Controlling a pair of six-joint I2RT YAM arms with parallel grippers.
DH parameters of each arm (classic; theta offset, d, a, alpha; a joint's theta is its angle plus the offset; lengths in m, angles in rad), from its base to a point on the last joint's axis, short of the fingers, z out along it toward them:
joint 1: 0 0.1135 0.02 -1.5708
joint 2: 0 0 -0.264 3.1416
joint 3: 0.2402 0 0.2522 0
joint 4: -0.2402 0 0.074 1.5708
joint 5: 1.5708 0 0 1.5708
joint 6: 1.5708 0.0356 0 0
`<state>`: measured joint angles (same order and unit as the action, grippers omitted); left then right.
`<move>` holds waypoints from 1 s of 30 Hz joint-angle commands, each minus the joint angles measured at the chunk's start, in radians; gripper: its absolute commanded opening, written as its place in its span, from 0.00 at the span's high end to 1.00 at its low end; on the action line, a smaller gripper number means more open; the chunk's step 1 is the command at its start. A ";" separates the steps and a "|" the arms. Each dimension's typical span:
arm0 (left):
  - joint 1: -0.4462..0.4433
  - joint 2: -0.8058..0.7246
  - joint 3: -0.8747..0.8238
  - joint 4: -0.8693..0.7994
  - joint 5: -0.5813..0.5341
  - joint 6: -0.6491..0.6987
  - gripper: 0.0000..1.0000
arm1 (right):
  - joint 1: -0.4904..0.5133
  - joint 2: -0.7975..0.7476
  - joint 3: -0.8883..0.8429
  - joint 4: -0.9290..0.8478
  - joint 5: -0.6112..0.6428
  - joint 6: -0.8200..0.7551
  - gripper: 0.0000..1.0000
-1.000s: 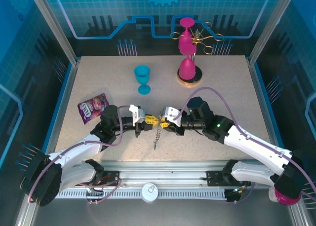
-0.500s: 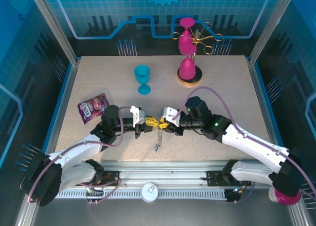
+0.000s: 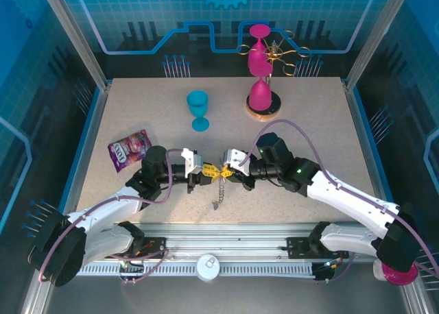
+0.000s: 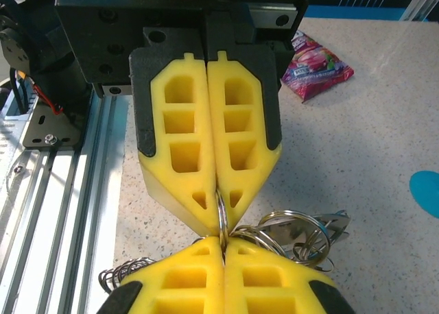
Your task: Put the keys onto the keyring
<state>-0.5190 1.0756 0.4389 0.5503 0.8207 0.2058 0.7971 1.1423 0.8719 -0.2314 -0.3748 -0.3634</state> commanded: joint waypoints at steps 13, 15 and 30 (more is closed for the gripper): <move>-0.009 -0.028 0.121 -0.299 -0.040 0.170 0.92 | 0.017 0.091 0.168 -0.238 0.025 -0.131 1.00; -0.009 -0.025 0.128 -0.319 -0.038 0.178 0.94 | 0.020 0.107 0.193 -0.277 0.030 -0.152 1.00; -0.009 -0.045 0.077 -0.153 0.011 0.107 1.00 | -0.039 0.043 0.130 -0.180 -0.054 -0.072 0.75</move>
<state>-0.5247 1.0523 0.5392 0.2844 0.7837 0.3561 0.7815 1.2301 1.0458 -0.4950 -0.3695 -0.4896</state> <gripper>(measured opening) 0.049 0.243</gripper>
